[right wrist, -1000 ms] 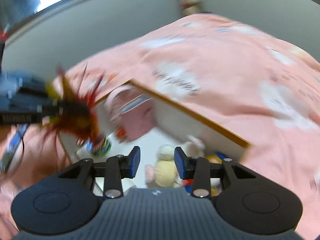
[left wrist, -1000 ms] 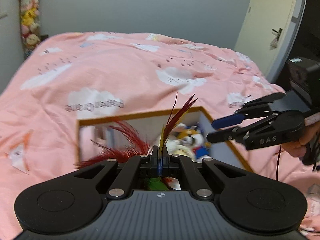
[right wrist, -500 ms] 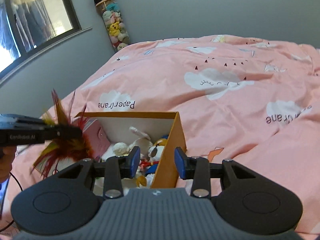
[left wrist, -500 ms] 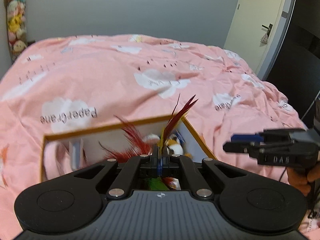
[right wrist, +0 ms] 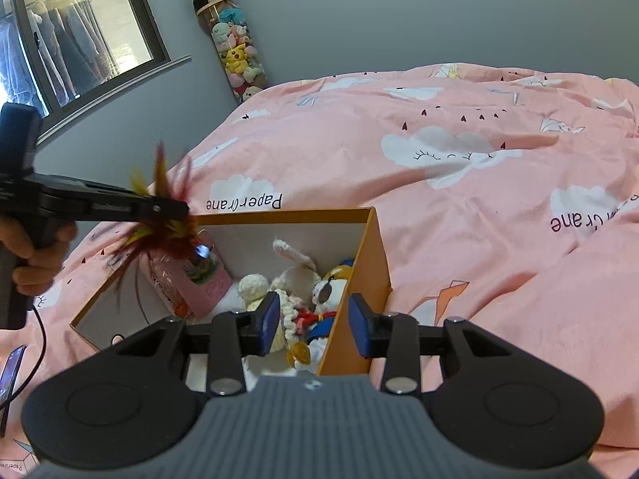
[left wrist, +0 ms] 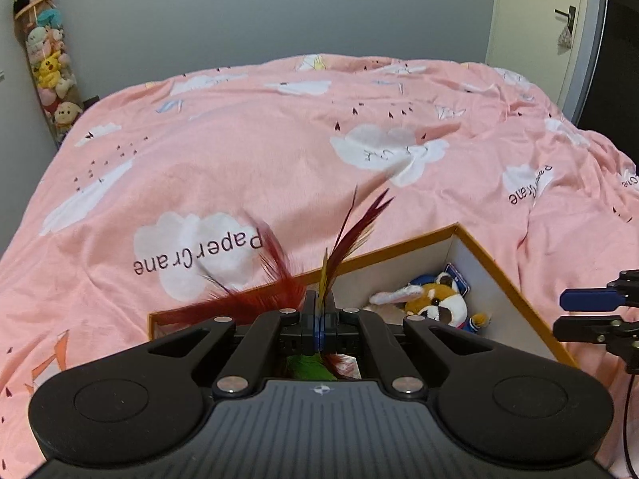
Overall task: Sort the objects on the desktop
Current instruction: 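Lower the feather toy into the box and open the left gripper, then grasp the pink fluffy pompom with the left gripper while the right reaches toward the white tube, then grasp the white lotion tube with the right gripper, then carry the pompom and tube over the box and release the pompom inside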
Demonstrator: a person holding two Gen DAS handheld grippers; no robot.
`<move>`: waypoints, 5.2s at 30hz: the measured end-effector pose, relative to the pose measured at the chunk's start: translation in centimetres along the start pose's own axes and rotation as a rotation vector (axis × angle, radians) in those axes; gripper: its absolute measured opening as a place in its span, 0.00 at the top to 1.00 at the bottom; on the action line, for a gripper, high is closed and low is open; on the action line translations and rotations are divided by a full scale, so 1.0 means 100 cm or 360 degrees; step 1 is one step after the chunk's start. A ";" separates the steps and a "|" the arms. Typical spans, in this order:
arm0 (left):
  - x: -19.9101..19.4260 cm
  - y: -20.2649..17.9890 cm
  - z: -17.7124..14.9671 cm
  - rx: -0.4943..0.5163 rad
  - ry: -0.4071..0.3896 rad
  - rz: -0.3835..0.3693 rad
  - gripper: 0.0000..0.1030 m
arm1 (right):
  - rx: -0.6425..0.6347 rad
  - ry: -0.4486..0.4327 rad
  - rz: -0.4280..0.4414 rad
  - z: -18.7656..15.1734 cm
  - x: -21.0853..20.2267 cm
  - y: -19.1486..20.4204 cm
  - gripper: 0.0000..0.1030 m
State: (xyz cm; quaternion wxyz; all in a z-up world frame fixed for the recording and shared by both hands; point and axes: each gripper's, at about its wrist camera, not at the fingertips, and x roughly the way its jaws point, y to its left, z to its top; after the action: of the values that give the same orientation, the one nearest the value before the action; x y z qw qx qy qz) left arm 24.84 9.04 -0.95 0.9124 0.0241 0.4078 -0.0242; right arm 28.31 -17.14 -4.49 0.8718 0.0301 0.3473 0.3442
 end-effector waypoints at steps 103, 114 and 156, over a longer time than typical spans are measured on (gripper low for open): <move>-0.111 -0.029 -0.217 -0.0465 0.0535 -0.0083 0.38 | -0.0597 0.0965 0.0440 -0.138 0.026 0.164 0.48; -0.099 -0.032 -0.218 -0.0483 0.0554 -0.0035 0.37 | -0.0540 0.0906 0.0293 -0.135 0.019 0.152 0.85; -0.140 -0.043 -0.192 -0.0509 0.0230 -0.0157 0.50 | -0.0342 0.0393 0.0147 -0.075 -0.040 0.118 1.00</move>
State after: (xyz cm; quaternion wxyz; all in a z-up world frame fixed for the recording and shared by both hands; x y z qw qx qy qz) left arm 0.98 6.34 -3.47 0.8706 -0.1397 0.4717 -0.0019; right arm 14.70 -12.06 -4.42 0.8040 -0.0898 0.4112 0.4201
